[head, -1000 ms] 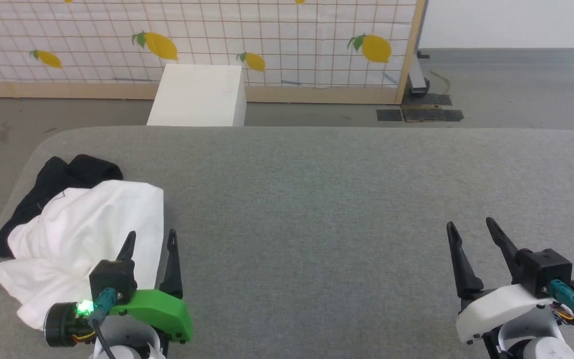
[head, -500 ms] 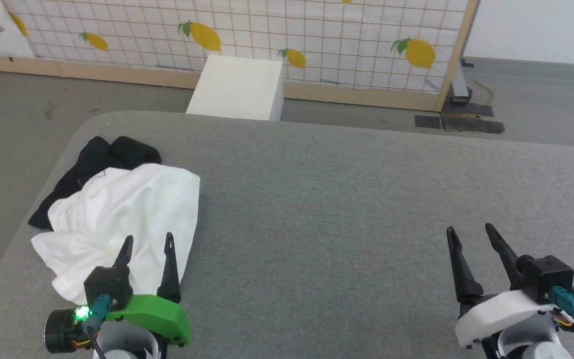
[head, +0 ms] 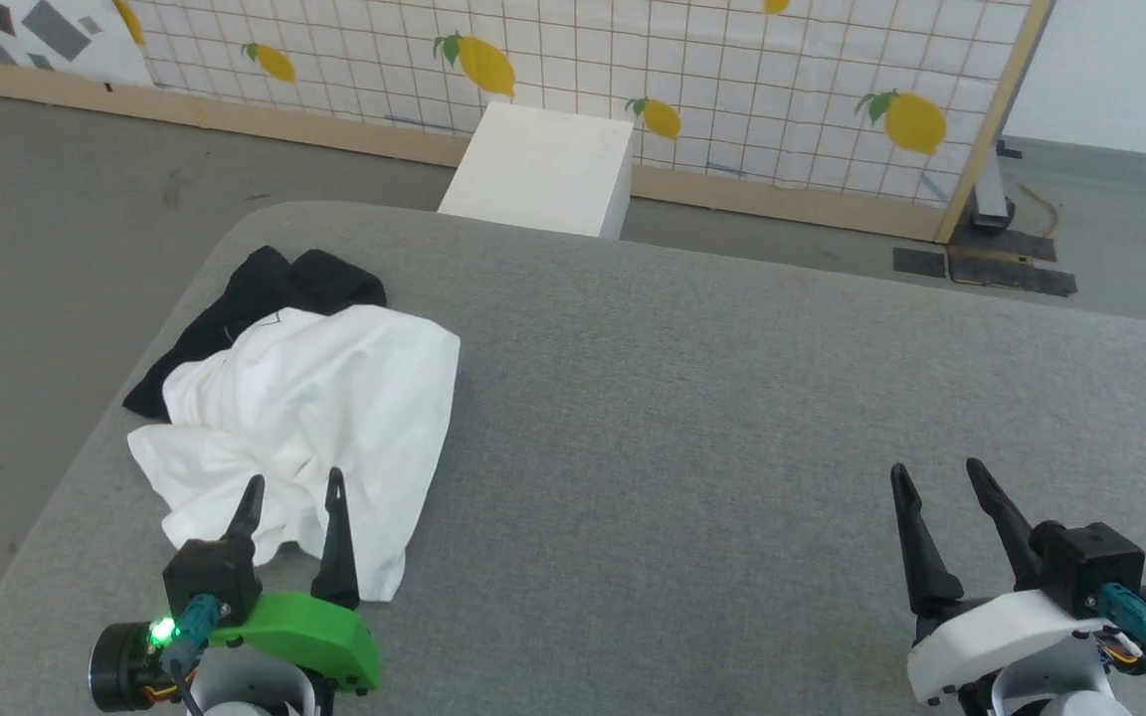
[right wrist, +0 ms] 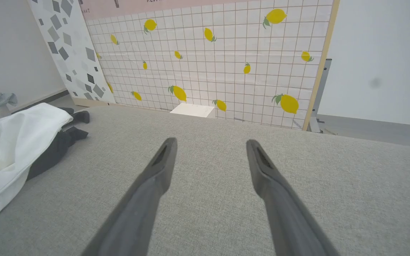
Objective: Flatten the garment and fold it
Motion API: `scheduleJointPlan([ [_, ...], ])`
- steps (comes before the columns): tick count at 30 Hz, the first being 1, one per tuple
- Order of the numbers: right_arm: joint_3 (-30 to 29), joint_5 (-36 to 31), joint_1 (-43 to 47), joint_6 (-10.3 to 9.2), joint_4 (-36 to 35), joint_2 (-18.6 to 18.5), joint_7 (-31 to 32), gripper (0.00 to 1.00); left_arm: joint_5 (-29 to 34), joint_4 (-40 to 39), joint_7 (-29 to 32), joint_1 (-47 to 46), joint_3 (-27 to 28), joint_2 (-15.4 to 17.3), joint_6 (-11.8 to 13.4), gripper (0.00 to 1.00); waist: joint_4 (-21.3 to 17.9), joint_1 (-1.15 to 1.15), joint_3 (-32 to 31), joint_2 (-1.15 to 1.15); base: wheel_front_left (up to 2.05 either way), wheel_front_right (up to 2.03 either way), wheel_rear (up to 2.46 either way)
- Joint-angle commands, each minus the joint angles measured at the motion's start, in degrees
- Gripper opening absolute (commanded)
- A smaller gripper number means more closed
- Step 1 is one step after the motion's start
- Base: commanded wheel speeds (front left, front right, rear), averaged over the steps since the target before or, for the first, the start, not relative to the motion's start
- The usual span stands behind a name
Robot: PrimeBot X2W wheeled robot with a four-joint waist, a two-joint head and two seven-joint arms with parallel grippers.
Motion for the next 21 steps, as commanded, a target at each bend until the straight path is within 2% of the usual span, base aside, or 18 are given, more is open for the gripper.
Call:
scheduleJointPlan([
  [1, -0.02, 0.5, 0.65, -0.04, 0.35, 0.01, -0.69, 1.0, -0.65, 0.25, -0.6, 0.98, 0.1, 0.13, 0.32, 1.0, 0.61, 0.0, 0.06, 0.0, 0.0, 0.0, 0.0],
  [21, -0.16, 0.97, 1.8, -0.06, 2.23, 0.02, -3.18, 1.0, -2.02, 1.94, -3.08, 1.7, 0.22, 0.46, 0.64, 1.0, 5.94, 0.0, -0.61, 0.0, 0.0, 0.0, 0.0],
])
